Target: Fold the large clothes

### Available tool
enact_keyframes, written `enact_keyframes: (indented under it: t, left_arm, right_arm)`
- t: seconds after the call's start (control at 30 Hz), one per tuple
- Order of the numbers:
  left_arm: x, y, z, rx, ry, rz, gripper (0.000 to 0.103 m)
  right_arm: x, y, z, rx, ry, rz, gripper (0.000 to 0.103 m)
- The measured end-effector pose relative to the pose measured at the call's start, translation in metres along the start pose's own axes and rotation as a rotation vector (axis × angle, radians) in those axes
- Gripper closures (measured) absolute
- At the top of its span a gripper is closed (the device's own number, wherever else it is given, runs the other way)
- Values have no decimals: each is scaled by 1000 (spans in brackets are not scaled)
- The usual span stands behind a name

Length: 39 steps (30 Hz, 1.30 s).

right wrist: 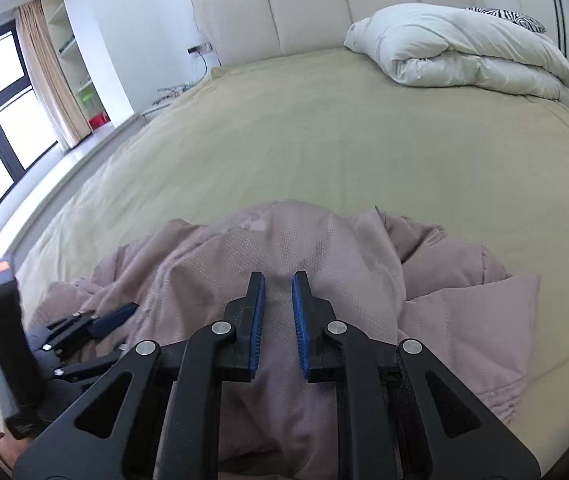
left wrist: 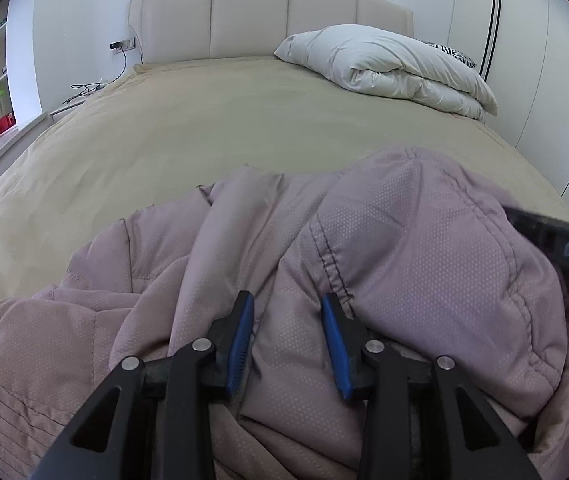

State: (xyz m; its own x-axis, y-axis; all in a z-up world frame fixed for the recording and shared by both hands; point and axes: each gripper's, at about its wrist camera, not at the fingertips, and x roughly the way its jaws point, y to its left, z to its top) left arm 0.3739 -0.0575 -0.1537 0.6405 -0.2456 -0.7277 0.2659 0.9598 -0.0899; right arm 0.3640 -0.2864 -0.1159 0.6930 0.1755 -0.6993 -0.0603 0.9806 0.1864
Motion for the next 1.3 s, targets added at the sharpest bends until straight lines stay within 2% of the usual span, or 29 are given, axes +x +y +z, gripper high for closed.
enact_keyframes:
  t: [0.07, 0.2, 0.47, 0.57, 0.67, 0.77, 0.83, 0.9, 0.93, 1.0, 1.07, 1.17, 1.3]
  left_arm:
    - [1, 1, -3, 2, -5, -1, 64]
    - [6, 2, -4, 1, 0, -2, 64]
    - [10, 2, -1, -16, 21, -10, 64]
    - [-12, 9, 5, -80, 29, -50, 65]
    - [-56, 17, 3, -116, -42, -40, 65]
    - [-90, 21, 1, -130, -133, -1, 64]
    - [-88, 23, 2, -114, -118, 33, 64]
    - [-68, 31, 2, -128, -32, 64, 64]
    - [-60, 38, -1, -148, 1, 66, 64]
    - [-49, 53, -10, -201, 31, 20, 63]
    - [-48, 57, -15, -202, 24, 0, 63]
    - [-43, 56, -17, -190, 26, 2, 63]
    - [-40, 56, -20, -204, 6, -19, 63]
  right_arm:
    - [23, -4, -12, -23, 29, -48, 89]
    - [36, -9, -41, -45, -29, -59, 89]
    - [51, -12, -50, -57, -17, -78, 89]
    - [49, -9, -47, -68, -14, -90, 89]
    - [26, -1, -32, -65, 7, -88, 88]
    - [-27, 11, -25, -21, -127, 10, 88]
    - [-45, 28, -23, -38, -156, 56, 88]
    - [-32, 48, -27, -87, -77, 88, 88]
    - [-20, 56, -31, -117, -36, 76, 89]
    - [4, 65, -44, -145, 34, 38, 88]
    - [25, 59, -59, -122, 70, 34, 89]
    - [35, 43, -70, -59, 45, 94, 89]
    - [34, 55, -61, -122, 96, 51, 89]
